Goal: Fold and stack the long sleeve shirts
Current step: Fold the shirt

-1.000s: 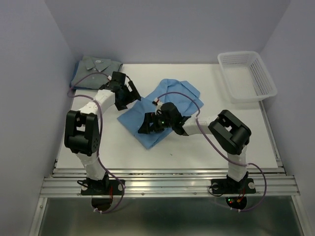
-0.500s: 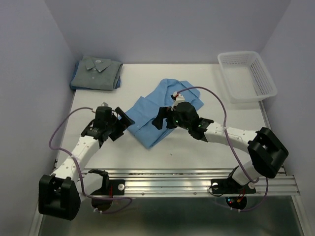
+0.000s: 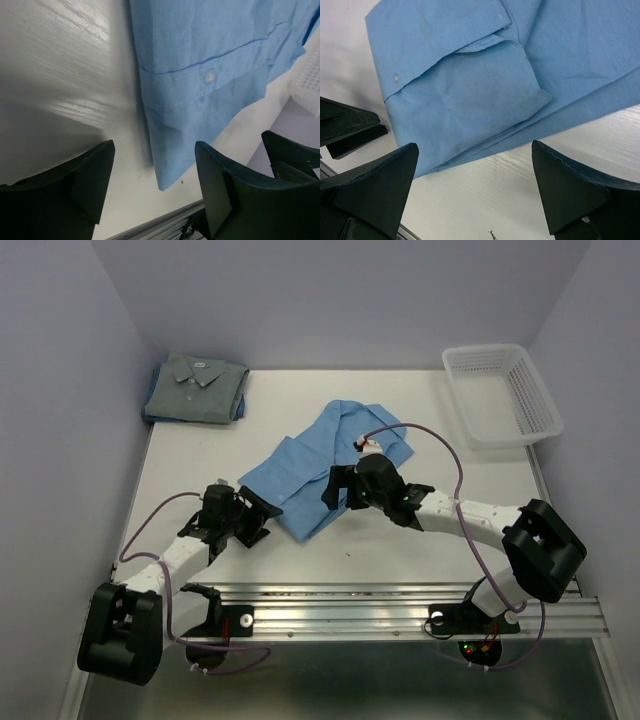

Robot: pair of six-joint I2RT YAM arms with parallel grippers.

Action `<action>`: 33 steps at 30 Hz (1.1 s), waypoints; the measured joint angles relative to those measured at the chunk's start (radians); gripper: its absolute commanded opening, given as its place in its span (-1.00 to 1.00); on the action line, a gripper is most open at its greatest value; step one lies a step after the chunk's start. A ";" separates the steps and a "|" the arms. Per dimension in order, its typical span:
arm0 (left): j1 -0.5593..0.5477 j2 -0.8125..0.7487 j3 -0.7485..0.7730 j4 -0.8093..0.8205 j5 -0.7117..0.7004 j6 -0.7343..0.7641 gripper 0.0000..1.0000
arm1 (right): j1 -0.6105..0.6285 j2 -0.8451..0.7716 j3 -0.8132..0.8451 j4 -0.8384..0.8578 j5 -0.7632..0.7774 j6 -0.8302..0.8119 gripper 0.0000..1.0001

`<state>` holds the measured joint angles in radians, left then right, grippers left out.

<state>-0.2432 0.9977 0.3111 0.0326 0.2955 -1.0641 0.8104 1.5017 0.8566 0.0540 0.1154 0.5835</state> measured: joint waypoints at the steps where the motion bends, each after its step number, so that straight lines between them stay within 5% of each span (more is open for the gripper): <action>1: 0.000 0.030 0.000 0.023 -0.001 -0.003 0.35 | 0.000 0.000 -0.003 -0.006 0.005 0.000 1.00; 6: -0.004 0.175 0.007 0.114 -0.010 -0.025 -0.28 | 0.000 -0.005 -0.003 -0.023 0.031 0.000 1.00; 7: -0.004 0.195 0.011 0.127 -0.006 -0.027 -0.57 | 0.000 -0.008 -0.003 -0.026 0.037 0.000 1.00; 11: -0.005 0.303 0.041 0.189 0.011 -0.021 -1.00 | 0.000 -0.022 -0.003 -0.036 0.065 0.000 1.00; 20: -0.006 0.328 0.073 0.180 0.011 0.048 -1.00 | 0.000 -0.022 0.012 -0.073 0.102 -0.045 1.00; 28: -0.006 0.063 0.130 -0.154 -0.063 0.143 -1.00 | -0.004 0.104 0.235 -0.132 0.109 -0.119 1.00; 31: -0.006 -0.003 0.189 -0.272 -0.081 0.171 -1.00 | -0.005 0.202 0.325 -0.129 0.038 -0.156 0.68; 33: -0.006 -0.033 0.230 -0.344 -0.091 0.185 -1.00 | -0.005 0.246 0.352 -0.133 0.004 -0.169 0.24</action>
<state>-0.2497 0.9649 0.5415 -0.3119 0.2043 -0.8787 0.8055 1.7477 1.2083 -0.0788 0.1192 0.4141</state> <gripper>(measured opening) 0.017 0.867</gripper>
